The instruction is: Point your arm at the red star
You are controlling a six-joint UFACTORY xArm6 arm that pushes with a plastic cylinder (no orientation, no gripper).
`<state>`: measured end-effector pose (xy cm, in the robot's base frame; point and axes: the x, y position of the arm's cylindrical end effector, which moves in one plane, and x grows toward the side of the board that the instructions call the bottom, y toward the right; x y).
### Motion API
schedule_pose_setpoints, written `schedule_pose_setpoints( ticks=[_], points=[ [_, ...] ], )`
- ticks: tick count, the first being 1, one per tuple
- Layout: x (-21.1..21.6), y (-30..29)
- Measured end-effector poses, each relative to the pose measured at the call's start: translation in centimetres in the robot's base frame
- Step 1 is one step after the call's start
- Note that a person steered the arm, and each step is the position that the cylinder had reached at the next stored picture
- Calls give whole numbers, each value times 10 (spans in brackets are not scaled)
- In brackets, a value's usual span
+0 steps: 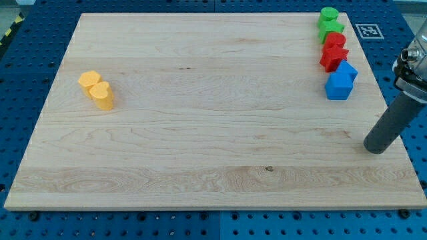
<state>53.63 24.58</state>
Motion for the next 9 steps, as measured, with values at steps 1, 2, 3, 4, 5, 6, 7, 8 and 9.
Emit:
schedule_pose_setpoints(
  ticks=[1,2,3,4,5,6,7,8,9],
  points=[
    [0,1],
    [0,2],
    [0,3],
    [0,5],
    [0,7],
    [0,12],
    [3,23],
    [-24,43],
    [-60,64]
  ],
)
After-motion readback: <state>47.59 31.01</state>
